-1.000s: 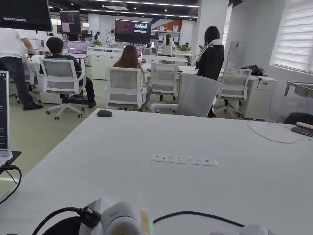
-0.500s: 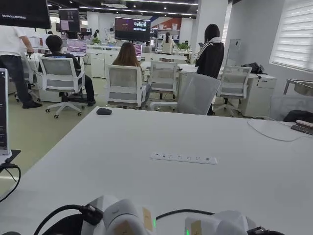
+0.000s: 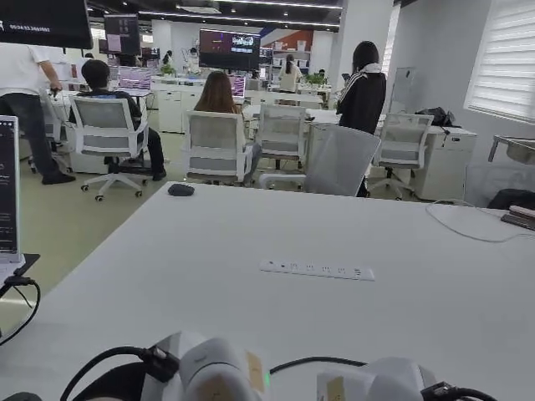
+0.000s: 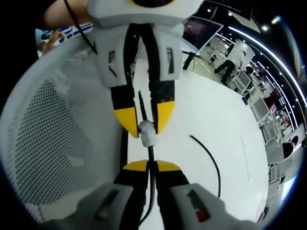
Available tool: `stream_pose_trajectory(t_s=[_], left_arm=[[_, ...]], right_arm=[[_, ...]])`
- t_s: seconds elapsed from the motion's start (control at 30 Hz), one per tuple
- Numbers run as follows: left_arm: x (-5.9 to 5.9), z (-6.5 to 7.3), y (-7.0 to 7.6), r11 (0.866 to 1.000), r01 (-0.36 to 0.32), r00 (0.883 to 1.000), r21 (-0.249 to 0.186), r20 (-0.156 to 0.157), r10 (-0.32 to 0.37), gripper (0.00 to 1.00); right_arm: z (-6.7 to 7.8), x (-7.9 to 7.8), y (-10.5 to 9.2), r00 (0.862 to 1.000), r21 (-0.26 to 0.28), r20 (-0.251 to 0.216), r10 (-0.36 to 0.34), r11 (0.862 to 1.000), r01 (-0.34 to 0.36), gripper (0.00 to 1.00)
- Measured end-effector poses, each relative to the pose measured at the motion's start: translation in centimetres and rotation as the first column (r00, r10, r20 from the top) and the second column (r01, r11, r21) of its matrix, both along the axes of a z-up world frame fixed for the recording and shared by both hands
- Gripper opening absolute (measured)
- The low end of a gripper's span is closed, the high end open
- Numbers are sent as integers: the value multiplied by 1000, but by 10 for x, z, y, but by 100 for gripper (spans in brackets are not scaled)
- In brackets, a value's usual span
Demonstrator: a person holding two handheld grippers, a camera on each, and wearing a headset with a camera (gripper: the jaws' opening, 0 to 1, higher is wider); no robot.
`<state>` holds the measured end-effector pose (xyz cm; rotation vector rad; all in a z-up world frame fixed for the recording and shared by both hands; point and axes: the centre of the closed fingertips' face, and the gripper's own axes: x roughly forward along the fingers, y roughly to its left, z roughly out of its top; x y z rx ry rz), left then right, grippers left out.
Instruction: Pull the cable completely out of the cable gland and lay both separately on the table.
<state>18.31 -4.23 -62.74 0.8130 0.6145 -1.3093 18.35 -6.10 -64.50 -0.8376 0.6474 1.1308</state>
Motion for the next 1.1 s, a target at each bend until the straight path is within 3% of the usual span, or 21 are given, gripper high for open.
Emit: stream_pose_trajectory(t_s=[0.33,0.53,0.57,0.63,0.67,0.9,1.1], left_arm=[[3,1,5,1000,-12,1000,4,7,12,15],[2,2,4,1000,-7,1000,6,11,7,15],[2,2,4,1000,-6,1000,5,11,6,15],[2,2,3,1000,-7,1000,4,7,7,15],[2,2,4,1000,-7,1000,6,9,7,15],[1,2,4,1000,-4,1000,14,6,4,15],[2,3,4,1000,-6,1000,13,8,6,15]], right_arm=[[-15,0,-25,997,-24,-23,-77,997,76,3],[-18,0,-26,996,-42,-31,-88,995,87,3],[-19,-1,-25,996,-54,-35,-81,995,79,7],[-16,0,-17,997,-36,-24,-73,997,73,18],[-12,-1,-10,998,-23,-22,-57,998,56,19],[11,1,23,1000,73,12,7,997,-8,17],[7,2,21,999,54,8,34,998,-35,3]])
